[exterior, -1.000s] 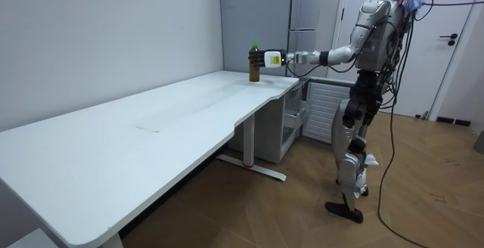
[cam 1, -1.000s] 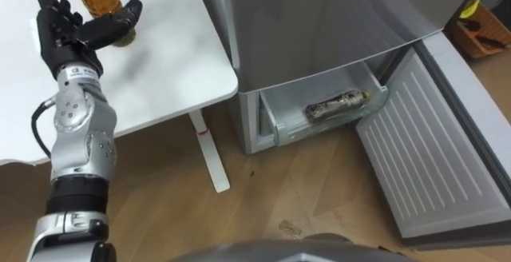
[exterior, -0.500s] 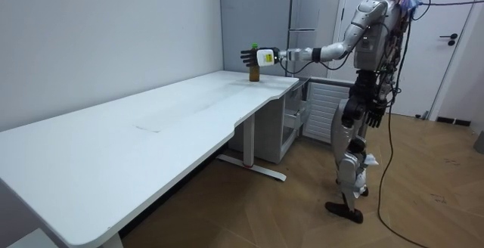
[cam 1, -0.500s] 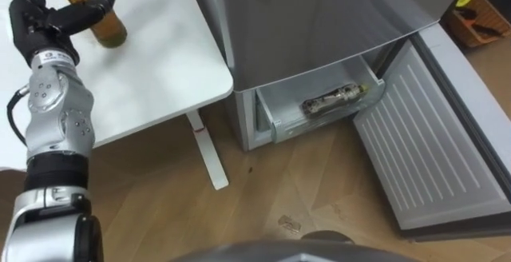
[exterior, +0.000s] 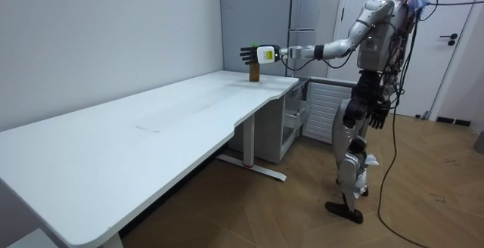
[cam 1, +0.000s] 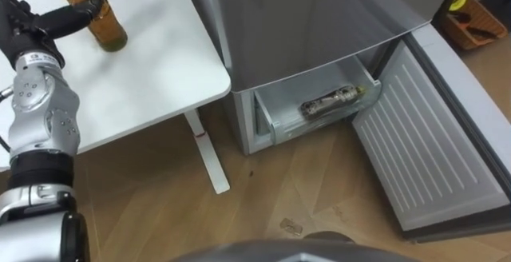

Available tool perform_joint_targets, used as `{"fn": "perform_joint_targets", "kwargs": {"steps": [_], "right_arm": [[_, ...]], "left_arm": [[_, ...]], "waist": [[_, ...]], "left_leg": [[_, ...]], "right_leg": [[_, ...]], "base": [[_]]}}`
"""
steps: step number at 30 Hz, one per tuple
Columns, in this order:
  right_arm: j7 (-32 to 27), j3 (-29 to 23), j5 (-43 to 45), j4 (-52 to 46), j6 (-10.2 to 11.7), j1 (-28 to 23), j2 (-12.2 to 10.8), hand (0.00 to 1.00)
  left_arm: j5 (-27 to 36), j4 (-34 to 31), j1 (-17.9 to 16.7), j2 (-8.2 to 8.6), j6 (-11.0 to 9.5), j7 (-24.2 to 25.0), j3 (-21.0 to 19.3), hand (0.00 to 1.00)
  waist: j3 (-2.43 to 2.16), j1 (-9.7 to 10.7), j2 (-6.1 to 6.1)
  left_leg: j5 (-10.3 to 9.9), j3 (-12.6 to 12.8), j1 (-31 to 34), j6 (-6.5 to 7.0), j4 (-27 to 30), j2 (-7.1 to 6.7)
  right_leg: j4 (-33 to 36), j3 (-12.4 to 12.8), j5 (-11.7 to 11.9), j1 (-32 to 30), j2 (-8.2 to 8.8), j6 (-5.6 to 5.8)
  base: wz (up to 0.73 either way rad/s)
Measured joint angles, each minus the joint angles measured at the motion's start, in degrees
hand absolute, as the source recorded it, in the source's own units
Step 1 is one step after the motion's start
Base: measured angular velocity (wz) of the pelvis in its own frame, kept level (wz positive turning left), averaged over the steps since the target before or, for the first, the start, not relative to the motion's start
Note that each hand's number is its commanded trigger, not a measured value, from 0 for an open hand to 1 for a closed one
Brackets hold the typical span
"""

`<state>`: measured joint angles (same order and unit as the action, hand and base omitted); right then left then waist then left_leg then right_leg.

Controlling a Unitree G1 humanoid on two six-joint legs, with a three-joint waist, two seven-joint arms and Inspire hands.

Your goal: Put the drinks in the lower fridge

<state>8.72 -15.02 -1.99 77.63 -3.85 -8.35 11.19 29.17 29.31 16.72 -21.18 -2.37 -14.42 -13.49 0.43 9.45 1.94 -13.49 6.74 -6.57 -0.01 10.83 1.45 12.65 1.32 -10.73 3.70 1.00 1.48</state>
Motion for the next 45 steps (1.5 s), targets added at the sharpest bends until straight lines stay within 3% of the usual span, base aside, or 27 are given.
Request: {"fn": "perform_joint_targets", "kwargs": {"steps": [5,13,19,27,43,44,45], "right_arm": [[0.49,0.03,-0.01,0.0,-0.04,0.25,0.04,0.0],[0.76,-0.01,0.34,0.0,-1.23,1.16,0.45,0.0],[0.57,0.0,0.57,0.0,-1.31,1.67,0.97,0.0],[-0.5,-1.68,0.81,-0.01,-1.7,1.42,1.78,0.0],[-2.38,-2.62,1.3,-0.14,-1.67,-0.32,1.88,0.0],[-2.38,-2.58,1.4,-0.03,-1.64,-0.57,1.9,0.0],[-2.38,-2.59,1.42,0.02,-1.61,-0.69,1.93,0.0]], "left_arm": [[0.07,-0.01,0.0,-0.07,0.08,0.65,0.03,0.0],[0.01,0.35,0.14,-0.84,2.63,3.93,0.03,0.0],[0.04,5.82,5.68,-2.17,4.58,4.44,0.11,0.0],[0.03,6.45,7.09,-3.29,4.6,5.88,0.15,0.0],[0.54,6.76,7.39,-3.33,4.96,8.79,0.16,0.0],[0.55,6.84,7.39,-3.33,4.96,8.96,0.16,0.09],[0.56,7.01,7.39,-3.33,4.96,9.0,0.16,0.55]], "waist": [[-0.18,0.08,0.36],[-0.2,0.12,0.29],[-0.08,0.17,0.05],[-0.4,1.33,0.51],[-0.2,1.47,-0.27],[-0.18,1.45,-0.34],[-0.17,1.44,-0.36]], "left_leg": [[0.0,0.01,0.04,0.0,0.04,0.0],[0.01,0.04,0.16,0.0,0.15,0.0],[0.0,0.16,1.05,0.0,0.85,0.01],[0.0,0.85,1.41,0.0,0.64,0.1],[0.0,1.78,0.82,-0.01,0.35,0.13],[0.0,1.78,0.84,-0.01,0.34,0.12],[0.0,1.78,0.84,0.0,0.34,0.12]], "right_leg": [[-0.02,0.06,0.0,-0.03,0.0,0.0],[0.22,0.25,-0.01,-0.49,-0.01,0.0],[0.57,0.45,-0.01,-1.04,-0.02,0.0],[0.28,1.2,0.0,-1.66,-0.21,-0.01],[0.08,2.02,0.0,-1.75,-0.26,0.0],[0.06,2.09,0.0,-1.75,-0.26,0.0],[0.05,2.14,0.0,-1.75,-0.27,0.0]], "base": [[0.0],[0.0],[0.0],[-0.03],[-0.02],[0.0],[0.0]]}}
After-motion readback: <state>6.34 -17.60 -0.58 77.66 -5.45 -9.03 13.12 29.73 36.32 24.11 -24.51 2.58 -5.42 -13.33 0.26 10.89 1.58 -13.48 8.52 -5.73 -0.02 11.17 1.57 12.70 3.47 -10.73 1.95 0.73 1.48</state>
